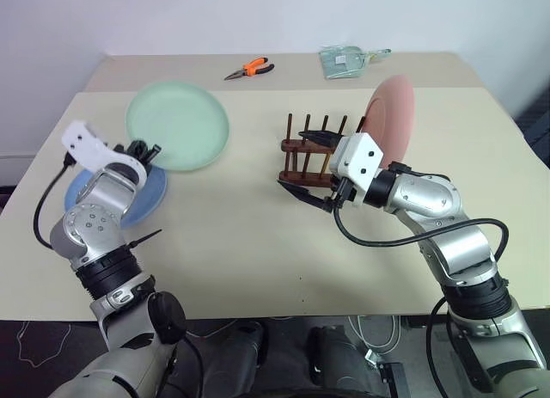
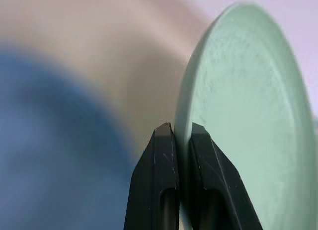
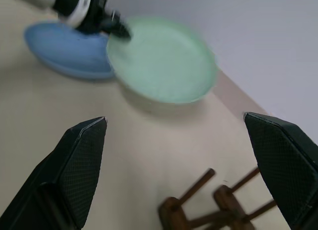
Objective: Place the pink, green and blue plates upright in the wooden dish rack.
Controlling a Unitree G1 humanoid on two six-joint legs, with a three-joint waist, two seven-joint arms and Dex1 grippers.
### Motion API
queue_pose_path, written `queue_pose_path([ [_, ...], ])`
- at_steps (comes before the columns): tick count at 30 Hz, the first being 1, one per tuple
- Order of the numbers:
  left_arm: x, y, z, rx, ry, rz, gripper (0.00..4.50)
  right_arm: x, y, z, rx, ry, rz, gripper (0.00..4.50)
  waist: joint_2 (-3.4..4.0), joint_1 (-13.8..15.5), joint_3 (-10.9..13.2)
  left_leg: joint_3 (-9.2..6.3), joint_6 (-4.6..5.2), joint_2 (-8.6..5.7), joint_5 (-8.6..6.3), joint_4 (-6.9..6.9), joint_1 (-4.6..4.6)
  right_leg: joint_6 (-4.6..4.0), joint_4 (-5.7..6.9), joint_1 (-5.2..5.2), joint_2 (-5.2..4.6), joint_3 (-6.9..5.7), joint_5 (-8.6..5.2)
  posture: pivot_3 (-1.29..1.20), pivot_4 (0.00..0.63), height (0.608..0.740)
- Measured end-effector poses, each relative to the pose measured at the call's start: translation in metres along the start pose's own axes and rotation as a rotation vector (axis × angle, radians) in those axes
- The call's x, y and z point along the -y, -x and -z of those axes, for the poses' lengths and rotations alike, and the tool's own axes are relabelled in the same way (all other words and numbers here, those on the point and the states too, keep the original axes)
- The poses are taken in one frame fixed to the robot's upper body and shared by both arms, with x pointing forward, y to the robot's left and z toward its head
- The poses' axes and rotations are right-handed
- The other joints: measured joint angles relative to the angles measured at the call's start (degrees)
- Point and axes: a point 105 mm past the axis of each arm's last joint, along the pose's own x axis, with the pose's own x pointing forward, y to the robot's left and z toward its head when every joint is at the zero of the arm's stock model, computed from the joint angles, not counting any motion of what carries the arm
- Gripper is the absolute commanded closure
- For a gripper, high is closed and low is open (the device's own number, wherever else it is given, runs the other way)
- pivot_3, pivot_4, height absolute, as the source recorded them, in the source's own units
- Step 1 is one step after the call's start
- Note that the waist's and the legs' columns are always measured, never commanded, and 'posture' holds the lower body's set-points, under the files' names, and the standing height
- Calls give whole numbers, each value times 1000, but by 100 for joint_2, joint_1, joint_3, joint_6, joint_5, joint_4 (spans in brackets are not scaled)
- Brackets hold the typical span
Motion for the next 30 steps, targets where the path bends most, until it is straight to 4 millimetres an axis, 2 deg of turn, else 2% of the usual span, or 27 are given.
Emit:
queue_pose_path([
  [3, 45, 5, -1, 18, -99, 154, 4465, 5, -6, -10, 10, 149, 4, 0, 0, -4, 0, 1, -2, 1, 1, 0, 1, -1, 1, 0, 1, 0, 1, 0, 150, 729],
  [6, 89, 11, 2, 20, -162, 305, 4465, 3, -14, -12, 9, 247, -12, 0, -1, -5, 0, 1, -3, 2, 3, 0, 1, -2, 1, 0, 2, 0, 1, 0, 150, 729],
  [9, 115, 16, 6, 8, -210, 382, 4465, 6, -24, -1, -43, 360, -16, 0, -1, -49, 0, 5, -8, 4, 6, -1, 2, -4, 5, -3, 4, 3, 2, 0, 150, 729],
  [13, 143, 21, 13, -17, -189, 458, 4465, 7, -37, 12, -94, 529, -33, 0, -2, -69, 0, 4, -10, 7, 9, -3, 2, -5, 6, -4, 7, 3, 3, 0, 150, 729],
  [15, 148, 23, 12, -18, -181, 476, 4500, 10, -40, 21, -125, 553, -14, 519, -1, -125, 0, 4, -9, 7, 11, -4, 2, -5, 7, -5, 7, 3, 3, 0, 150, 729],
  [17, 149, 24, 13, -26, -179, 479, 4500, 14, -41, 30, -155, 568, 6, 1247, -2, -142, 0, 3, -1, 7, 17, -5, 2, -6, 7, -5, 8, 3, 3, 0, 150, 729],
  [21, 147, 25, 18, -54, -188, 474, 4500, 16, -42, 32, -161, 604, 21, 3371, -1, -158, 0, 3, -3, 11, 19, -6, 2, -8, 10, -7, 15, 6, 5, 0, 150, 729],
  [23, 145, 25, 20, -66, -182, 472, 3745, 15, -42, 31, -163, 617, 22, 4303, -1, -156, 0, 3, -5, 13, 20, -5, 2, -10, 10, -8, 18, 6, 6, 0, 150, 729],
  [24, 144, 25, 20, -65, -176, 472, 3389, 15, -42, 31, -159, 626, 22, 4500, -2, -156, 0, 3, -5, 13, 20, -5, 2, -11, 10, -8, 19, 7, 6, 0, 150, 729],
  [29, 148, 29, 9, -17, -96, 514, 904, 17, -43, 31, -172, 654, 45, 4500, -2, -144, 0, 3, -6, 14, 20, -3, 2, -12, 9, -7, 20, 7, 7, 0, 150, 729],
  [30, 148, 29, 2, 14, -79, 512, 904, 18, -43, 31, -174, 658, 47, 4500, -2, -145, 1, 3, -7, 14, 20, -4, 2, -13, 9, -7, 20, 7, 7, 0, 150, 729],
])
